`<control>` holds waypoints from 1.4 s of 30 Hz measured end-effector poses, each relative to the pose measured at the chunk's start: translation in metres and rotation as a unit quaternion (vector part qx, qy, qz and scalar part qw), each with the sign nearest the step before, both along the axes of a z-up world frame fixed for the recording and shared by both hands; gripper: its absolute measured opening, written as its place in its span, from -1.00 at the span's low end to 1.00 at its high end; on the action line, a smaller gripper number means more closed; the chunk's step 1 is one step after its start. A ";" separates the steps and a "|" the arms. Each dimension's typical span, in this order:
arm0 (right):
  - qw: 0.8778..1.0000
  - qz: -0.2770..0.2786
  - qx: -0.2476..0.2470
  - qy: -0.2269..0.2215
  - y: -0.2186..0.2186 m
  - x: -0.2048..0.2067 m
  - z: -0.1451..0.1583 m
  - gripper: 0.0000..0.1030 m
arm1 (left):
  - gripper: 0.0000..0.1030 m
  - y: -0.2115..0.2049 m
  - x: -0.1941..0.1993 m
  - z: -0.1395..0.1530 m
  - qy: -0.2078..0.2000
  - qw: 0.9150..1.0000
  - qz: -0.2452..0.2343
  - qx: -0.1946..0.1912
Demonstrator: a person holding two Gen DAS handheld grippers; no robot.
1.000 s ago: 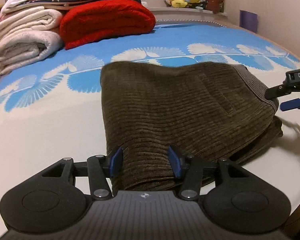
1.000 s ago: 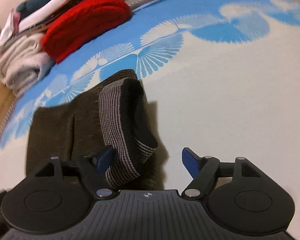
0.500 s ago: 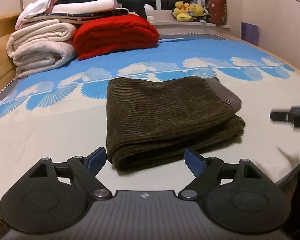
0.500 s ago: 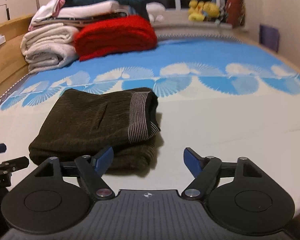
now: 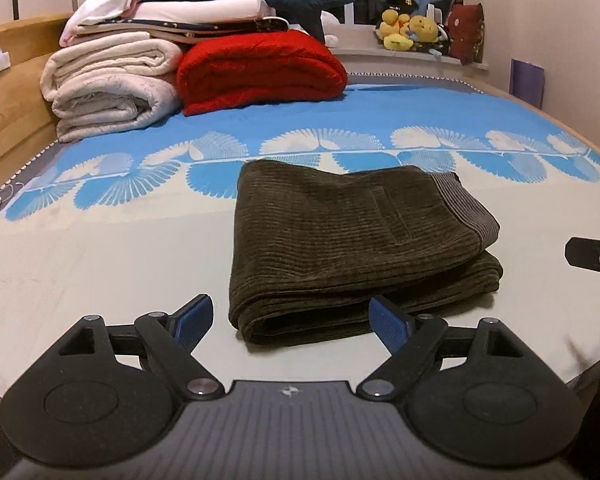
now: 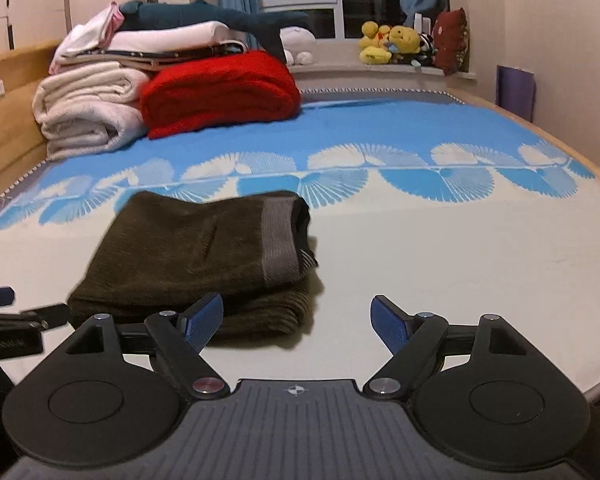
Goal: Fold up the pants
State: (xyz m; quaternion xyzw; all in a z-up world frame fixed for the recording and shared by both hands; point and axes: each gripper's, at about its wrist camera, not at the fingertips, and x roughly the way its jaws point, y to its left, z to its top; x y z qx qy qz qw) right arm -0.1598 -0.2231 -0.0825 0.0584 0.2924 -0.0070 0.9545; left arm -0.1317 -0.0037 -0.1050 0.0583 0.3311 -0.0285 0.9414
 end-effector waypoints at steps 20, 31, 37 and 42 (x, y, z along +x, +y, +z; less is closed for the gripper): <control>0.999 0.003 -0.015 0.030 0.042 0.033 -0.012 0.63 | 0.73 0.012 0.024 -0.022 0.064 0.996 0.039 -0.053; 0.999 -0.001 -0.002 0.040 0.034 0.033 -0.017 0.63 | 0.73 0.000 0.024 -0.026 0.060 0.998 0.016 -0.034; 0.999 0.009 -0.011 0.040 0.037 0.032 -0.018 0.63 | 0.73 0.002 0.025 -0.025 0.060 0.997 0.018 -0.038; 0.999 0.007 -0.009 0.040 0.036 0.031 -0.017 0.63 | 0.73 0.001 0.024 -0.026 0.059 0.997 0.017 -0.036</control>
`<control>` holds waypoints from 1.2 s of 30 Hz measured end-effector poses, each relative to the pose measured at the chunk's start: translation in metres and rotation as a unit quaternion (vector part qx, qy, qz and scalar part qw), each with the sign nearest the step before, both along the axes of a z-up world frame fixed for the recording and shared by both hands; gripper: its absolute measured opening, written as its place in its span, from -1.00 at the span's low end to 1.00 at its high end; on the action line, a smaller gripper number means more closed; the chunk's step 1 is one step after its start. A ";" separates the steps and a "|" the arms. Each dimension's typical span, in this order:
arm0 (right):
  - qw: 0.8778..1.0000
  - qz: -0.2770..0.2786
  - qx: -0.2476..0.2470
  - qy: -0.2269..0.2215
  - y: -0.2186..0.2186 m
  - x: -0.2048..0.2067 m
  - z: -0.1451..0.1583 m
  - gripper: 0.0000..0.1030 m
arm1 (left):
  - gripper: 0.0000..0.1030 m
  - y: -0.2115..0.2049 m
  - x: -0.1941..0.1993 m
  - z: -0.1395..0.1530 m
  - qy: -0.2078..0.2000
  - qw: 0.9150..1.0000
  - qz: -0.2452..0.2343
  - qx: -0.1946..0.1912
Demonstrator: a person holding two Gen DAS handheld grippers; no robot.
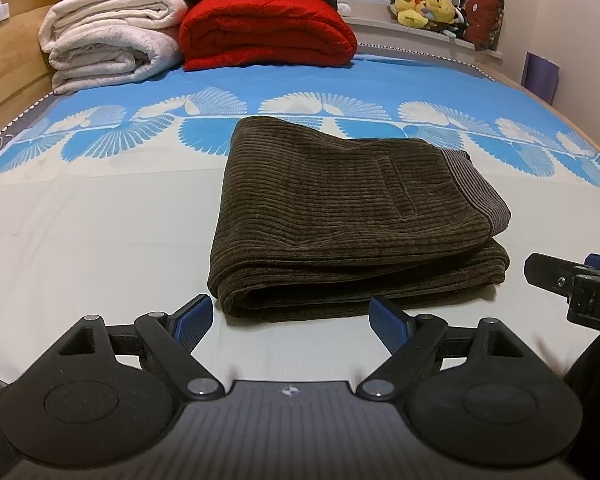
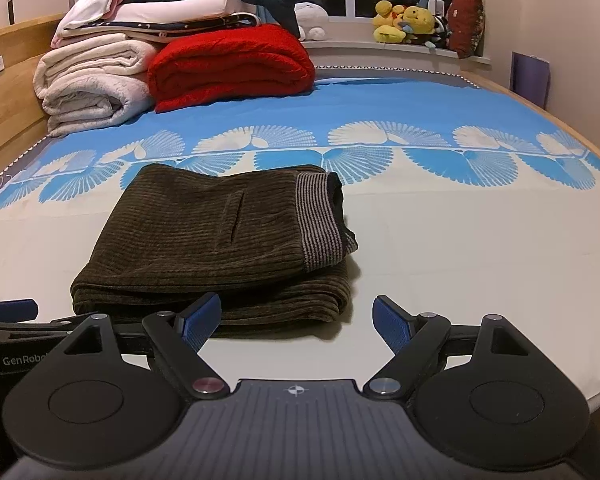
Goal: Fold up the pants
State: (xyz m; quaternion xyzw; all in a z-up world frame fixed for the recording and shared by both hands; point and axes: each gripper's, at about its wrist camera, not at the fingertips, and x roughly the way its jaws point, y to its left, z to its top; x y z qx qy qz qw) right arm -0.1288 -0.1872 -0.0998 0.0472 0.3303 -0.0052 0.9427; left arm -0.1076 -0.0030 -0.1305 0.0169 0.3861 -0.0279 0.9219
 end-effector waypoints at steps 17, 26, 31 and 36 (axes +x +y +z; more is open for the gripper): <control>1.000 0.003 -0.003 0.002 -0.001 -0.001 0.000 0.63 | 0.73 0.000 0.000 0.000 -0.001 1.000 -0.001 0.000; 1.000 0.003 -0.003 0.002 0.000 -0.001 0.001 0.63 | 0.73 -0.001 0.000 0.000 -0.002 1.000 -0.001 0.000; 1.000 0.002 -0.002 0.002 0.000 -0.001 0.001 0.63 | 0.73 0.000 0.000 0.000 -0.002 1.000 -0.005 0.000; 1.000 0.003 -0.003 0.002 0.000 -0.001 0.001 0.63 | 0.73 0.001 0.000 0.000 -0.002 1.000 -0.006 0.001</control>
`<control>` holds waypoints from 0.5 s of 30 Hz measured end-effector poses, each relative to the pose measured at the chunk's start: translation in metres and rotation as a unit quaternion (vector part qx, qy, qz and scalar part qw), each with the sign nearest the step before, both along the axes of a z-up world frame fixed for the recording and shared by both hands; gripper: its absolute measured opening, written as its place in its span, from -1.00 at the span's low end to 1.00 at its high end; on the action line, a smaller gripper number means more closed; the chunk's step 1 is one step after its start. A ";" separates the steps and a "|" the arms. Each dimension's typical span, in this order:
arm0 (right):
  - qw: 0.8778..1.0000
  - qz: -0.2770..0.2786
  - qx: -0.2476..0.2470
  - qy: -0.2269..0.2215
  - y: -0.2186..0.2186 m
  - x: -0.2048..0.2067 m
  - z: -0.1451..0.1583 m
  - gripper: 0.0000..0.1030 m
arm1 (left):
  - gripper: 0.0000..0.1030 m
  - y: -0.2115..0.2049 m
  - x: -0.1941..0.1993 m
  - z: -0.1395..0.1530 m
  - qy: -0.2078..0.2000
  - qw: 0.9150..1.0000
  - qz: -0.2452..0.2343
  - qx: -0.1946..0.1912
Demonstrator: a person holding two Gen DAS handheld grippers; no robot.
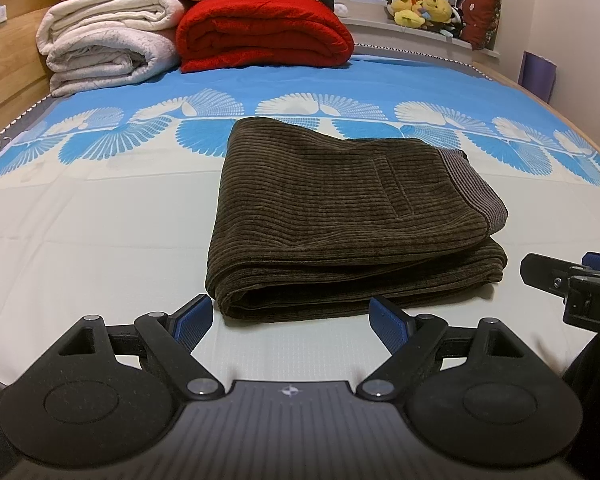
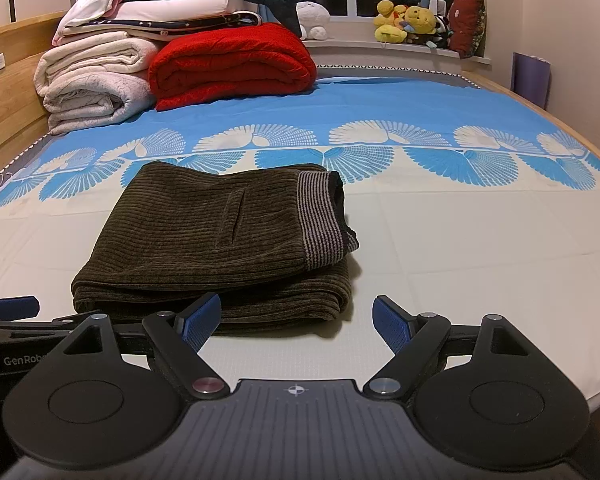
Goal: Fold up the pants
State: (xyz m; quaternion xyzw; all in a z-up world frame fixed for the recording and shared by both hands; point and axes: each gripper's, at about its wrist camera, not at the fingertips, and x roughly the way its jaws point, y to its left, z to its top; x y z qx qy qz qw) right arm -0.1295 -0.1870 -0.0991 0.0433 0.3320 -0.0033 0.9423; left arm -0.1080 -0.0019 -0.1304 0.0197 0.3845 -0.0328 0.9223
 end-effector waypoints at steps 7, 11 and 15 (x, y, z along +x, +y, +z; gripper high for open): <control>1.000 0.002 -0.001 0.000 0.000 0.000 0.000 0.63 | 0.73 0.001 0.000 -0.001 0.001 1.000 -0.001 -0.001; 1.000 0.004 -0.003 0.000 0.000 -0.001 0.000 0.63 | 0.73 0.002 -0.001 -0.001 -0.001 1.000 -0.005 -0.001; 1.000 0.003 -0.003 0.001 0.001 -0.001 -0.001 0.63 | 0.73 0.004 0.000 -0.001 0.001 1.000 -0.003 -0.002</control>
